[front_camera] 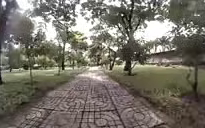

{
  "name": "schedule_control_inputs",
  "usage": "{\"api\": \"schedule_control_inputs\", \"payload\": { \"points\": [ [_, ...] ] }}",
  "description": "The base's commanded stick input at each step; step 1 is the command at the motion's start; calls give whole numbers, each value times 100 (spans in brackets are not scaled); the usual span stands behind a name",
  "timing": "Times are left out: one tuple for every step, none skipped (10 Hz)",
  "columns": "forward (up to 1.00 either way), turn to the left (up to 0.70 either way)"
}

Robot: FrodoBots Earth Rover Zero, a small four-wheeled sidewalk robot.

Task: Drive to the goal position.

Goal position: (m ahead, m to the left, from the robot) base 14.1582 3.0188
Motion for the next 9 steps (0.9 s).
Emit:
{"api": "schedule_control_inputs", "payload": {
  "points": [
    [100, 0],
    [100, 0],
    [100, 0],
    [100, 0],
    [100, 0],
    [100, 0],
    [100, 0],
    [100, 0],
    [100, 0]
  ]
}}
